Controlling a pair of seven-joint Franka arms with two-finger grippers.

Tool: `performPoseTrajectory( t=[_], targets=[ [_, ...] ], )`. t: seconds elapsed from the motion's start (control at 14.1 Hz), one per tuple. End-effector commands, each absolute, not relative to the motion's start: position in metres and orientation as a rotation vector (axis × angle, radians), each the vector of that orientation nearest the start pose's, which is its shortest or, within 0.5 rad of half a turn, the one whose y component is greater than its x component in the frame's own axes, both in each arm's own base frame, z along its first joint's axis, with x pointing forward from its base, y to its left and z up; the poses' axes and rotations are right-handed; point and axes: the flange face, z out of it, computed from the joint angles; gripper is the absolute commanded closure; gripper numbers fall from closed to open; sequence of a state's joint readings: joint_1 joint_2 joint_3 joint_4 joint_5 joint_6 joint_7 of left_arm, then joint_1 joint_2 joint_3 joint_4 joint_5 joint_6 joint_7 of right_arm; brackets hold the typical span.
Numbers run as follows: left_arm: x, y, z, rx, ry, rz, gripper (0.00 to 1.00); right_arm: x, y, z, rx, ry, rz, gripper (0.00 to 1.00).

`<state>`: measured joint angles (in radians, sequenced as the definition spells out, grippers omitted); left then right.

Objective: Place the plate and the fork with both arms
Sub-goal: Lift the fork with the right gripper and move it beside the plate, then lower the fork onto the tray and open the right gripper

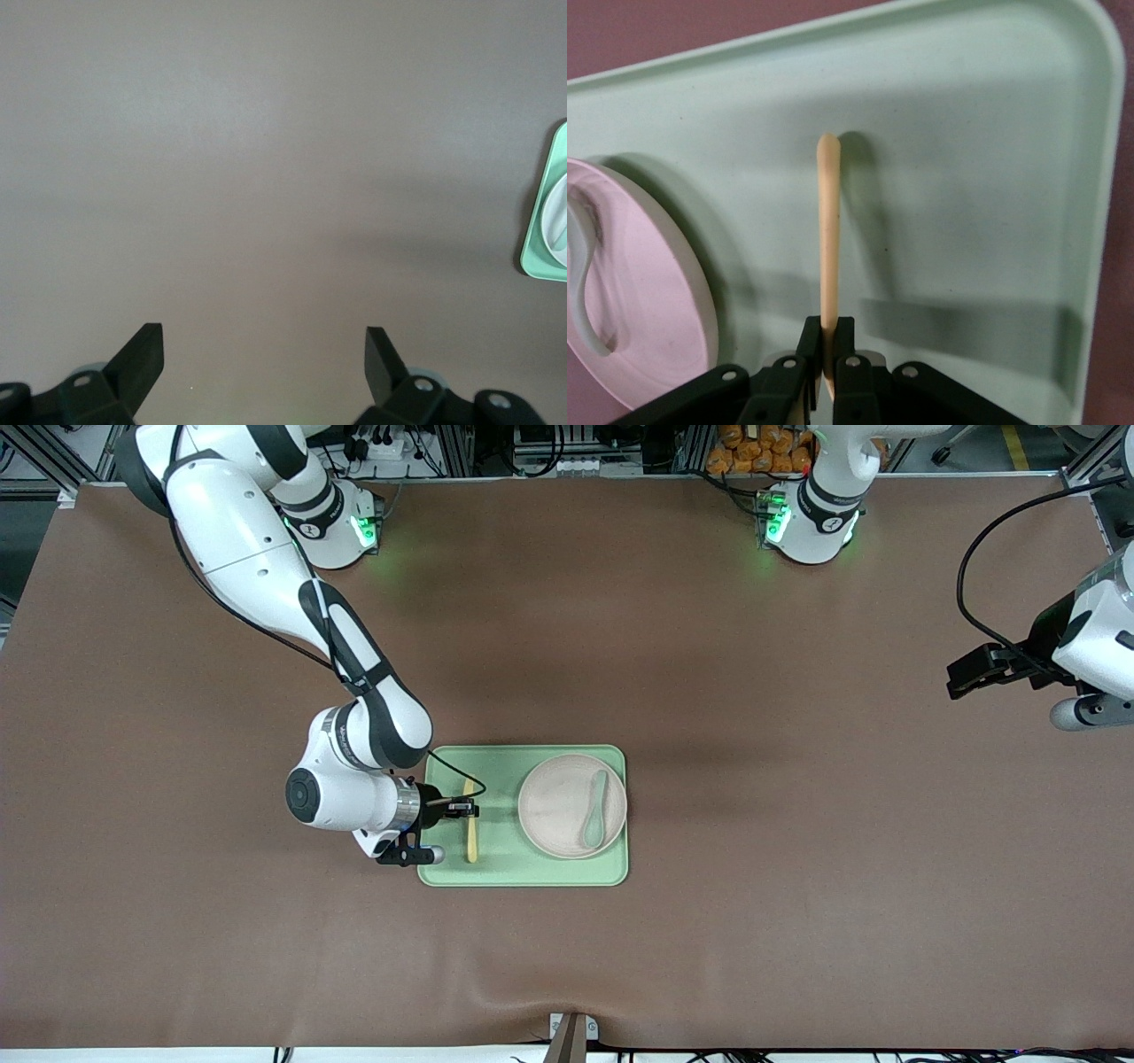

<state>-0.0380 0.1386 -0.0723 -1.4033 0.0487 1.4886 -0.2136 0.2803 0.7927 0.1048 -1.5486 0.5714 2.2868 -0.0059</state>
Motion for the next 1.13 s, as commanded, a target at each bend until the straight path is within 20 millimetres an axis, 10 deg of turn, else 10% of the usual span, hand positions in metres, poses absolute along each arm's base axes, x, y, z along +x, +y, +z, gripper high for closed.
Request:
performPoseTrajectory(
  t=[0.0,0.21,0.57,0.85,1.06],
  targets=[
    [0.585,-0.053,0.618,-3.089,-0.138,0.065,0.0,0.641,0.259,0.187,-2.636,0.033,0.188,0.75],
    [0.586,-0.048,0.617,-3.088,-0.152,0.065,0.0,0.641,0.259,0.186,-2.622,0.035,0.188,0.66],
    [0.586,-0.046,0.617,-3.088,-0.156,0.065,0.0,0.658,0.254,0.221,-2.608,0.002,0.196,0.0],
    [0.586,-0.045,0.616,-3.088,-0.156,0.068,0.0,0.665,0.236,0.267,-2.635,-0.046,0.184,0.0],
    [0.586,-0.045,0.616,-3.088,-0.156,0.068,0.0,0.674,0.186,0.309,-2.712,-0.095,0.189,0.0]
  ],
)
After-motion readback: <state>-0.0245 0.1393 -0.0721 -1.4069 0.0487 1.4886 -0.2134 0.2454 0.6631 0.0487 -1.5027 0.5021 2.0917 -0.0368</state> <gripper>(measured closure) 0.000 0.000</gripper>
